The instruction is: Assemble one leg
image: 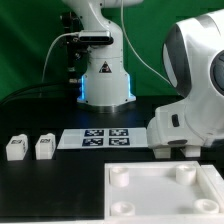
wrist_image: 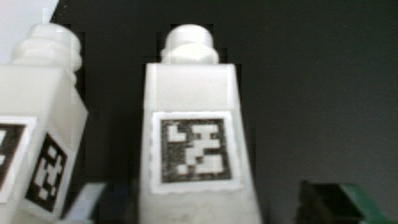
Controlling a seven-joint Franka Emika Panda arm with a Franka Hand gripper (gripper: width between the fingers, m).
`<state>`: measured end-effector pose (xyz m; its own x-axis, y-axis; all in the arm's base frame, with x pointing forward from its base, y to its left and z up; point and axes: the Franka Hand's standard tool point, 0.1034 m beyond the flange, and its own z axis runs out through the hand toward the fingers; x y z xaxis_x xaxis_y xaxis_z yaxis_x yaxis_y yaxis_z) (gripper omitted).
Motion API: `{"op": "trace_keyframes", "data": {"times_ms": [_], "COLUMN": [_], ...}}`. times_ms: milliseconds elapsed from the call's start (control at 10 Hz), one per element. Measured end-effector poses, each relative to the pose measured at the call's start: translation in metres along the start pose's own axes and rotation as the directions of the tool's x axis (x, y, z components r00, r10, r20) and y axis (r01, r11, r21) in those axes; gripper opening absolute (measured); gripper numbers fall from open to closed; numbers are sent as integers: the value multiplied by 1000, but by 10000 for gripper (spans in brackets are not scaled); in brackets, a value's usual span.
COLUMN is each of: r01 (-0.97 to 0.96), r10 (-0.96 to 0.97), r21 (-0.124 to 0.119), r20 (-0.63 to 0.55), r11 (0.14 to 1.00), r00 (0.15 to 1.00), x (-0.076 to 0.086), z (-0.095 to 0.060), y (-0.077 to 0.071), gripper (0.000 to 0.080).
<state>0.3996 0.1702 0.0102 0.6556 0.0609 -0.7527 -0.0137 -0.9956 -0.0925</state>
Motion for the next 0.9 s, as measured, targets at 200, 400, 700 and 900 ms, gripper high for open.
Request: {"op": "trace_keyframes", "data": {"times_ms": [200, 400, 700, 900], "r01": [0, 0, 0, 2], "r10": [0, 0, 0, -2], "r21": [0, 0, 0, 1], "r20": [0, 0, 0, -4], "r11": [1000, 1000, 1000, 1000], "r00": [1000, 1000, 1000, 1000], "x": [0, 0, 0, 1], "z": [0, 0, 0, -3], "y": [0, 0, 0, 0], "gripper": [290, 290, 290, 291]}}
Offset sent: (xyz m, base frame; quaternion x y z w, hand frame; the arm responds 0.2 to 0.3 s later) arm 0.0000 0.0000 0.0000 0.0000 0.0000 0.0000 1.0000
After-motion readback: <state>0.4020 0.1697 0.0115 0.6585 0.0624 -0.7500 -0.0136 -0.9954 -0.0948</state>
